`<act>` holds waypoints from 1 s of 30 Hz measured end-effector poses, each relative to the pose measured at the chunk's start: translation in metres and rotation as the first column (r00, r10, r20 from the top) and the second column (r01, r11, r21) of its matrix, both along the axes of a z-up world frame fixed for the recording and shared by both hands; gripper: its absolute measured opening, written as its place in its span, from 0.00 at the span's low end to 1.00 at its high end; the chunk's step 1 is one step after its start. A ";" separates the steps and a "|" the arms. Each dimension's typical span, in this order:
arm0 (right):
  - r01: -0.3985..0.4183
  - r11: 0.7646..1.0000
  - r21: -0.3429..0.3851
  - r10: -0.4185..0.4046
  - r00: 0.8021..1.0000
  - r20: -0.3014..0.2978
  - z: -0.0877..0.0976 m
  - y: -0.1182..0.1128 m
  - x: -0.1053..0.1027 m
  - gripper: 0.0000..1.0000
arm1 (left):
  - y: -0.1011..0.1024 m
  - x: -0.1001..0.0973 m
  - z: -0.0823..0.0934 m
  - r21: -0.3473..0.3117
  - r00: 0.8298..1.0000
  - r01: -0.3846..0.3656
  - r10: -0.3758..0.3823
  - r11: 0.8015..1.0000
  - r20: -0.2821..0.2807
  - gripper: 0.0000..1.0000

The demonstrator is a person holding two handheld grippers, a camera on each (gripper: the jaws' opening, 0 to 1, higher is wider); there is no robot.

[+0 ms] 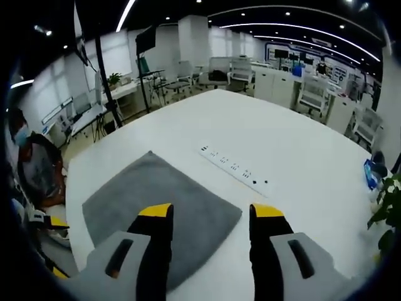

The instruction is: Fold the towel on the table until its edges align and the towel forms a compact rectangular stack.

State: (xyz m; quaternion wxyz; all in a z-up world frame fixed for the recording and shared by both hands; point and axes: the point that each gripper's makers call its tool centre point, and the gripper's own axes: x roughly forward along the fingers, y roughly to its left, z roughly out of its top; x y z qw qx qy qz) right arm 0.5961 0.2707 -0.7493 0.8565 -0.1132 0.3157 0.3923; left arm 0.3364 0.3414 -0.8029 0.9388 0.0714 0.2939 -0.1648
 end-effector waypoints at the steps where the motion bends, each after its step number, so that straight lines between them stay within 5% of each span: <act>1: 0.001 1.000 0.001 -0.001 1.000 -0.004 -0.002 -0.002 0.000 0.48 | -0.001 0.001 0.001 -0.001 1.000 0.003 -0.003 1.000 0.003 0.78; 18: -0.034 0.999 -0.024 0.033 0.999 -0.037 -0.033 -0.023 0.006 0.44 | -0.036 0.009 -0.005 0.035 0.991 0.125 -0.124 0.991 -0.048 0.68; 30: -0.043 0.998 -0.040 0.040 0.998 -0.057 -0.054 -0.035 0.018 0.39 | -0.060 0.019 -0.023 0.029 0.972 0.214 -0.210 0.976 -0.101 0.50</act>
